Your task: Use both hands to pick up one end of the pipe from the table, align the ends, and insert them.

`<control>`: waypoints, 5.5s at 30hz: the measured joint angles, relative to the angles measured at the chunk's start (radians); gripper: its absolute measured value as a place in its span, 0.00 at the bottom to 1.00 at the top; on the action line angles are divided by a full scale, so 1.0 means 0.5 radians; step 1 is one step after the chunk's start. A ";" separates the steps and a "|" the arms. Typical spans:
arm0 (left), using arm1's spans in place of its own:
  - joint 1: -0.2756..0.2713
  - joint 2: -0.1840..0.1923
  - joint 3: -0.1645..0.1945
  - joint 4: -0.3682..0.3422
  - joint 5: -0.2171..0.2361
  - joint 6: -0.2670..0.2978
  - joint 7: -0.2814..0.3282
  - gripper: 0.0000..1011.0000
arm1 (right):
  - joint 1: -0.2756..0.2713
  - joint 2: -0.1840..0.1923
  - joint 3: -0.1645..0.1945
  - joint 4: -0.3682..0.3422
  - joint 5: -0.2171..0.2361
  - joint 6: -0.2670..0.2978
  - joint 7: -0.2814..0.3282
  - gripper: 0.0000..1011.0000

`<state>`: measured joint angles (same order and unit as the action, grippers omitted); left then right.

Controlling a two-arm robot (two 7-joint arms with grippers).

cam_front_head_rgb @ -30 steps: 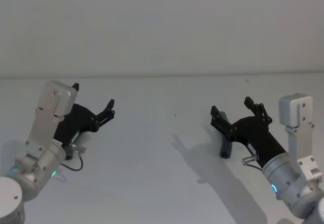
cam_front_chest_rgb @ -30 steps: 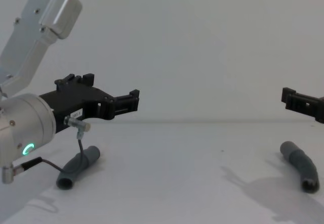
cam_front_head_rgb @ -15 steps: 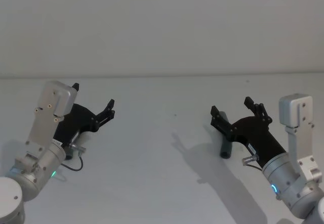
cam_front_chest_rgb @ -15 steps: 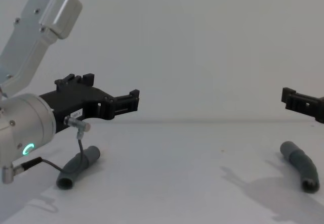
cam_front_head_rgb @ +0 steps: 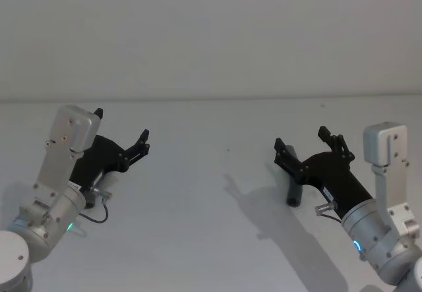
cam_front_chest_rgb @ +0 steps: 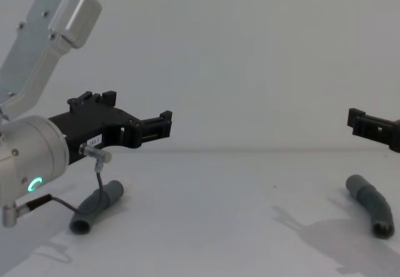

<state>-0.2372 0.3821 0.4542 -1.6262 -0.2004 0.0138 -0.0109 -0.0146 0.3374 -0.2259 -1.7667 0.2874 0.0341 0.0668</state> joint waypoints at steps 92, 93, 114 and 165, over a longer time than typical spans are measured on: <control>-0.028 -0.030 -0.162 -0.254 -0.130 0.776 0.007 0.99 | 0.000 0.000 0.000 0.000 0.000 0.000 0.000 0.99; -0.024 -0.026 -0.166 -0.261 -0.133 0.785 0.004 0.99 | 0.000 0.000 0.000 0.000 0.000 0.000 0.000 0.99; 0.040 0.023 -0.228 -0.294 -0.157 0.910 -0.067 0.99 | 0.000 0.000 0.000 0.000 0.000 0.000 0.000 0.99; 0.065 -0.070 -0.346 -0.074 -0.147 0.963 -0.083 0.99 | 0.000 0.000 0.000 0.000 0.000 0.000 0.000 0.99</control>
<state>-0.2044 0.3473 0.2810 -1.6631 -0.2741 0.4956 -0.0525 -0.0146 0.3375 -0.2258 -1.7668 0.2874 0.0340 0.0668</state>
